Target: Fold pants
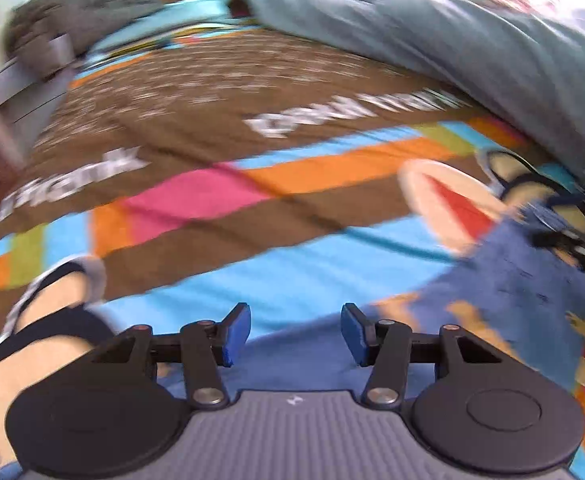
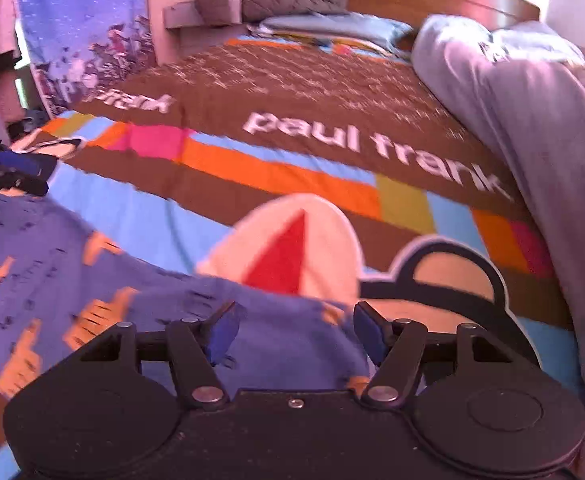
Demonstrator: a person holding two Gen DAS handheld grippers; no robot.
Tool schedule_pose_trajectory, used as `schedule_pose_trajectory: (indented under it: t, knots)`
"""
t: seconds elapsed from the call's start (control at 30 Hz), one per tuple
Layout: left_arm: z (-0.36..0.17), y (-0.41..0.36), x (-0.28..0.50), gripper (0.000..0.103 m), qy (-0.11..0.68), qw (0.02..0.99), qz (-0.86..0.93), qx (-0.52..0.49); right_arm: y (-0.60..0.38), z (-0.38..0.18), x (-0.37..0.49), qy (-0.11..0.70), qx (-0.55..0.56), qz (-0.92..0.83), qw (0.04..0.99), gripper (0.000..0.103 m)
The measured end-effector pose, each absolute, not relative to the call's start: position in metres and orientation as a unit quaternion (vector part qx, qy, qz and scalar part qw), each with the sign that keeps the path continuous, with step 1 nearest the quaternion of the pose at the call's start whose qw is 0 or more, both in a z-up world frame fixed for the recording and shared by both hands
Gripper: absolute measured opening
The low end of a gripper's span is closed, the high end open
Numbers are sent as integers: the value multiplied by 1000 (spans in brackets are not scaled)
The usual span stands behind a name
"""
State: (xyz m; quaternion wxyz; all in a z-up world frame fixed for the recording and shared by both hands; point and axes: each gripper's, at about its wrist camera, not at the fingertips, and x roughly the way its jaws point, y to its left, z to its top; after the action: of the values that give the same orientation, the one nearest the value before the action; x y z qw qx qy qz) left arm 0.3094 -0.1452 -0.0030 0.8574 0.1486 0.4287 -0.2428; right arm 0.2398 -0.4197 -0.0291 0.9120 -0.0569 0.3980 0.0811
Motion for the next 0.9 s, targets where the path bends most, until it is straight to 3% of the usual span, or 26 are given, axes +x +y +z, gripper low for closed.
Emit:
schedule_pose_trajectory:
  t: [0.13,0.2,0.23,0.33,0.5,0.6,0.63,0.7,0.77,0.83,0.9]
  knots:
    - [-23,-198,298,54,418,840,-274,211,-417,-47,257,400,-91,102,906,62]
    - [-37,-214,298,45,419,832,-269,245,-416,-59,267,415,-117,111,896,21]
    - [-44,-219,300,27,422,830,-258,258,-415,-63,272,419,-122,106,894,5]
    - [-54,-215,305,8,422,842,-228,246,-424,-64,271,412,-96,112,899,4]
    - [-57,-203,326,6,440,859,-166,203,-441,-71,265,389,-45,94,915,2]
    - [-43,-197,328,10,443,868,-158,160,-445,-58,259,370,-43,72,925,11]
    - [-36,-198,326,16,440,871,-160,149,-451,-49,255,358,-30,62,931,15]
    - [-25,-201,324,26,435,873,-177,132,-467,-31,246,343,19,51,938,33]
    - [-18,-210,323,49,429,872,-203,117,-484,-15,230,322,73,17,944,63]
    - [-12,-226,319,60,429,864,-245,97,-502,-6,205,310,138,-18,941,70]
    - [-8,-244,318,60,435,851,-288,67,-515,-7,182,311,182,-24,932,70]
